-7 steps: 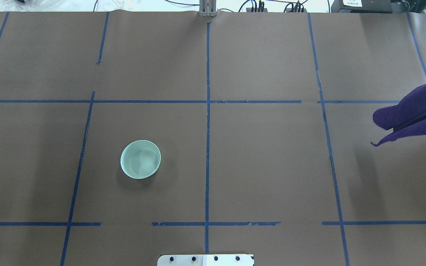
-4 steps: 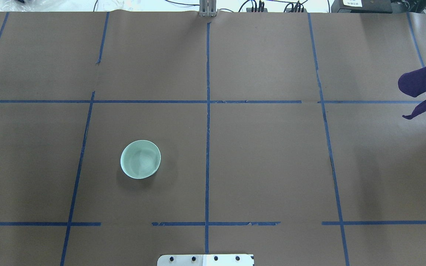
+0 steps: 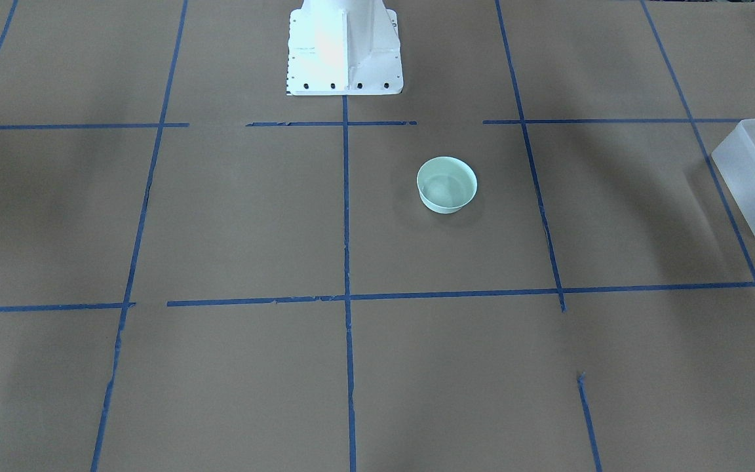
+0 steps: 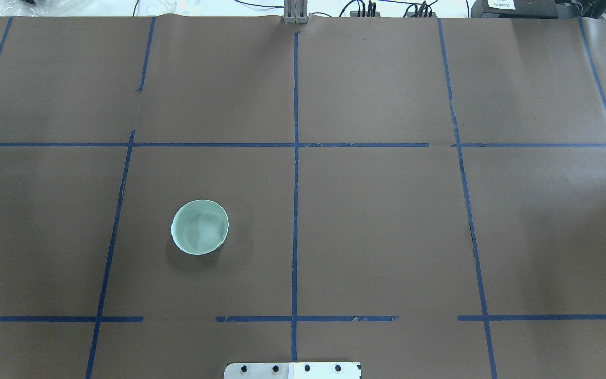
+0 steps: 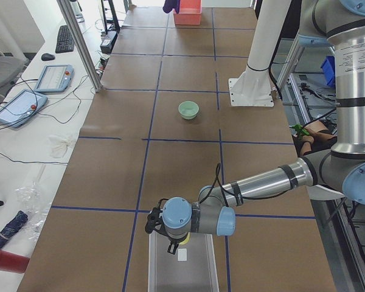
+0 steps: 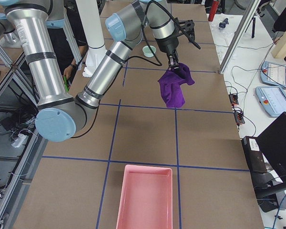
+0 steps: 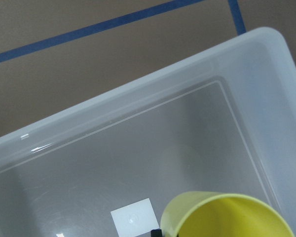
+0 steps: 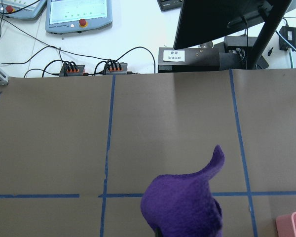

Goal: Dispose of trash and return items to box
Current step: 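Release the cup in the clear bin while the right gripper lifts the cloth, then drop the purple cloth into the pink bin with the right gripper, then reach the left gripper to the pale green bowl rim, then grasp the bowl rim and lift it with the left gripper, then carry the bowl into the clear bin and release it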

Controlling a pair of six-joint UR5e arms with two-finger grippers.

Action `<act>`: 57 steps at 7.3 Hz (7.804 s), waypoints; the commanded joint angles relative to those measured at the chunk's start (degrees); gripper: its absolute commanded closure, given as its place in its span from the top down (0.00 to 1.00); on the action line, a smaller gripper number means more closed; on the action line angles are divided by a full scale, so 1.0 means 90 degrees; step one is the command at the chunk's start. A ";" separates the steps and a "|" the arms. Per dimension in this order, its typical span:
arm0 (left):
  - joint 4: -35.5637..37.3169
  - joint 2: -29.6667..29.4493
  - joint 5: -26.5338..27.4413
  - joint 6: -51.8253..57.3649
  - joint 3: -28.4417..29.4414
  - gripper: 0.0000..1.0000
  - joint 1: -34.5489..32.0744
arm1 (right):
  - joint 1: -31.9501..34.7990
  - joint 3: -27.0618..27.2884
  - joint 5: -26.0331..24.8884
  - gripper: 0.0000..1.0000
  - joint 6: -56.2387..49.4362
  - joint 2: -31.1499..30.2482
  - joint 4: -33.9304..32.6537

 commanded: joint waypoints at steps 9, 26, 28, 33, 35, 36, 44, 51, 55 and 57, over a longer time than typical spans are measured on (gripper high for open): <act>0.2450 -0.1558 0.0052 -0.0324 -0.1626 1.00 -0.0149 | 0.1790 -0.2608 -0.0748 0.00 -0.5822 -0.2121 0.1371; 0.2246 -0.1950 0.0880 -0.7538 -0.4380 1.00 0.3686 | -0.0638 -0.3113 0.0296 1.00 -0.1600 -0.2171 0.2798; 0.2041 -0.1989 0.1037 -0.8124 -0.4361 1.00 0.4174 | -0.0619 -0.3661 0.0297 1.00 -0.1639 -0.2181 0.3272; 0.1883 -0.2591 0.2021 -0.9606 -0.3826 1.00 0.5579 | -0.0394 -0.3937 0.0590 1.00 -0.1883 -0.2181 0.3273; 0.1477 -0.2839 0.2287 -1.0060 -0.3279 1.00 0.6041 | -0.0394 -0.3956 0.0599 1.00 -0.1912 -0.2181 0.3273; 0.0903 -0.2829 0.2326 -1.0196 -0.2880 1.00 0.6081 | -0.0394 -0.3966 0.0599 1.00 -0.1912 -0.2171 0.3283; 0.0915 -0.2645 0.2318 -1.0471 -0.3458 0.00 0.6111 | -0.0394 -0.3908 0.0609 1.00 -0.1903 -0.2132 0.3283; 0.2798 -0.2624 0.2093 -0.7675 -0.3960 0.00 0.3751 | -0.0394 -0.3907 0.0599 1.00 -0.1834 -0.2083 0.3468; 0.2928 -0.1941 0.2170 -0.4902 -0.3582 0.00 0.2169 | -0.0394 -0.3966 0.0755 1.00 -0.1834 -0.2200 0.3459; 0.2909 -0.1726 0.2210 -0.3505 -0.3064 0.00 0.1330 | -0.0394 -0.3966 0.0804 1.00 -0.1834 -0.2269 0.3458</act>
